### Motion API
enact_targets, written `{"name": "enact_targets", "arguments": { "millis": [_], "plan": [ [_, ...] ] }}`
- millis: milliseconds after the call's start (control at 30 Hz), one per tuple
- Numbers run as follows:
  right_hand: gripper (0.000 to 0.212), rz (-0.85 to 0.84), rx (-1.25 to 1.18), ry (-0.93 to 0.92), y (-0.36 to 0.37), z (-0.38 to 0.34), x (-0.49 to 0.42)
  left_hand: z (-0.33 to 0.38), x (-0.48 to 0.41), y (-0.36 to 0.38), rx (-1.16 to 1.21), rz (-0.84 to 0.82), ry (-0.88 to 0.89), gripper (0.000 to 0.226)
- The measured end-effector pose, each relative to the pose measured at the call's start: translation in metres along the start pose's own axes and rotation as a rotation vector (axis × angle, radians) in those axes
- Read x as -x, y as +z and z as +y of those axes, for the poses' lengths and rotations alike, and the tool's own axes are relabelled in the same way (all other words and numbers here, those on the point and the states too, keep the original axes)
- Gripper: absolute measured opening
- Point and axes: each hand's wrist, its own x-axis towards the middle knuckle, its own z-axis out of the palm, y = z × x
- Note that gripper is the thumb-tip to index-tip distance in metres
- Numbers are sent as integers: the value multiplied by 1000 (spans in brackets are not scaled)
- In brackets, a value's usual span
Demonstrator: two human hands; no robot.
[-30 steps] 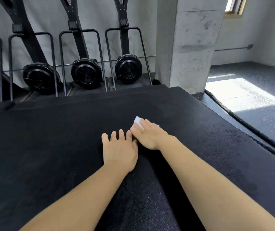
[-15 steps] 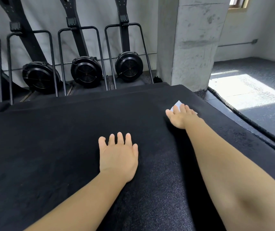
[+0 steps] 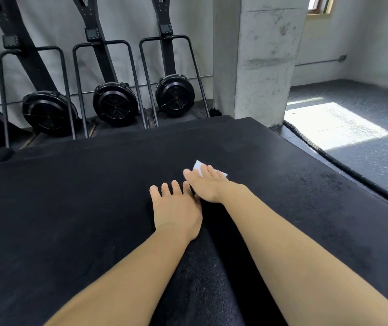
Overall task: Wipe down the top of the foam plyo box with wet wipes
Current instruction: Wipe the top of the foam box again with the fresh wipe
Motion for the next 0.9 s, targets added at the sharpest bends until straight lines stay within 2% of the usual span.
{"name": "enact_targets", "arguments": {
  "millis": [100,200,300,400,500,600,700,800,900],
  "plan": [
    [54,-3,5,-4,-3,-2,0,-1,0,1,6,11,-4,51],
    [29,158,107,-41,-12,8,-12,0,-1,4,-5,55,-13,56],
    [20,198,41,12,-30,23,-28,0,-4,8,-13,55,-20,58],
    [24,214,88,35,-46,47,-44,-2,-7,8,-39,58,-12,58],
    [33,145,97,45,-67,77,-58,-6,-11,3,-66,82,-12,55],
    [43,141,129,84,-83,101,-71,-9,-34,-8,7,188,-87,29],
    [54,166,128,139,-88,107,-75,-11,-70,-18,167,73,-187,19],
    [64,212,215,174,-80,94,-74,-13,-96,-16,205,-90,-229,49],
    [67,186,234,96,-60,70,-66,-8,-107,-11,230,-231,-264,58]
  ]
}}
